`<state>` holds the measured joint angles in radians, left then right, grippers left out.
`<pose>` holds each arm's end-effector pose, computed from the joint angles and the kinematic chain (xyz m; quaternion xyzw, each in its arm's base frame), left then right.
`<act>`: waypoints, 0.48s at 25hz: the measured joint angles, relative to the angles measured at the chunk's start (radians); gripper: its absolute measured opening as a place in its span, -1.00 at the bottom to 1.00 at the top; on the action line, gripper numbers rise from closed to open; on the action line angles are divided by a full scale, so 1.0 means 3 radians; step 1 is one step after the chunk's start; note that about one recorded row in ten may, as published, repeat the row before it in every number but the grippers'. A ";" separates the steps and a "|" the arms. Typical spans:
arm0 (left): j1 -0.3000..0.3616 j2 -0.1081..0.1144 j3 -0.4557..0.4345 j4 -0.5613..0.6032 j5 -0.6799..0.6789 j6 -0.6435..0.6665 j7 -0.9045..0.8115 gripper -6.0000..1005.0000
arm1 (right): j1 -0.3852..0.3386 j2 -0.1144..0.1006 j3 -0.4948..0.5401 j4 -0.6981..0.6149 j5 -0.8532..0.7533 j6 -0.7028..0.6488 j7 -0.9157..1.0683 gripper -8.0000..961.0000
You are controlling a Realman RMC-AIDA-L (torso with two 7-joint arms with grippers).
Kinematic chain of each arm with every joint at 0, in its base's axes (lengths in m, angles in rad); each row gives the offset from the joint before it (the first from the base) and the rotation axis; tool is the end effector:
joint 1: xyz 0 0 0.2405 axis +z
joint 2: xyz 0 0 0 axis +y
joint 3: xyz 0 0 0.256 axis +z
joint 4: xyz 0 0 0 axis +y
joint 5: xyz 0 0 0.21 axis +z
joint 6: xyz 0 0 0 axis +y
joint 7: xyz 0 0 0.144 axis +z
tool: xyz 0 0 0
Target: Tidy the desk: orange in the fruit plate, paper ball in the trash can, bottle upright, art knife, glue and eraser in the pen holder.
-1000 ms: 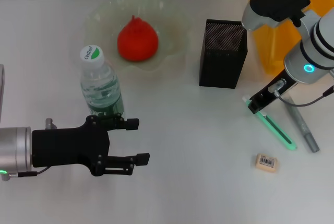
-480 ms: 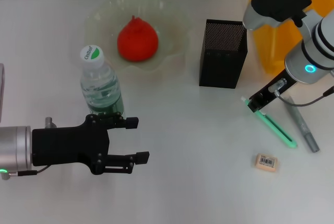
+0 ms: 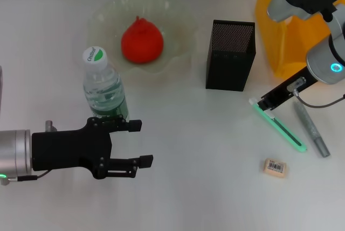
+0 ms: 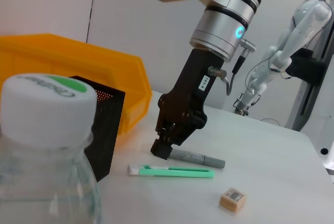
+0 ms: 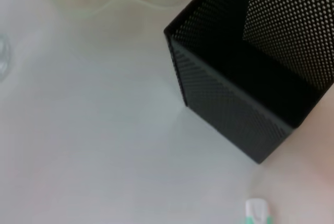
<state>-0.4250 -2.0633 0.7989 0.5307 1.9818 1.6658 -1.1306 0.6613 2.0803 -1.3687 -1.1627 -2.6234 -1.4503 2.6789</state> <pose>-0.2866 0.2696 -0.0266 -0.9544 -0.1604 -0.2454 0.0569 0.1981 0.3700 -0.0166 -0.8793 0.4026 -0.1724 0.1871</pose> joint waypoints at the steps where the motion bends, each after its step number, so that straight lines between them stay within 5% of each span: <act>1: -0.0002 0.0000 0.0000 0.0000 0.0000 0.0000 0.0000 0.68 | 0.0000 0.0000 -0.0001 0.0001 -0.0001 -0.0005 -0.0004 -0.91; 12: -0.0025 -0.0003 0.0009 0.0000 0.0014 -0.0012 0.0005 0.68 | 0.0020 0.0006 -0.0023 0.0050 -0.0268 0.0000 0.0024 -0.60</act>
<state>-0.4325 -2.0641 0.8017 0.5308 1.9861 1.6623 -1.1292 0.6672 2.0821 -1.3757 -1.1476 -2.7037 -1.4503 2.6860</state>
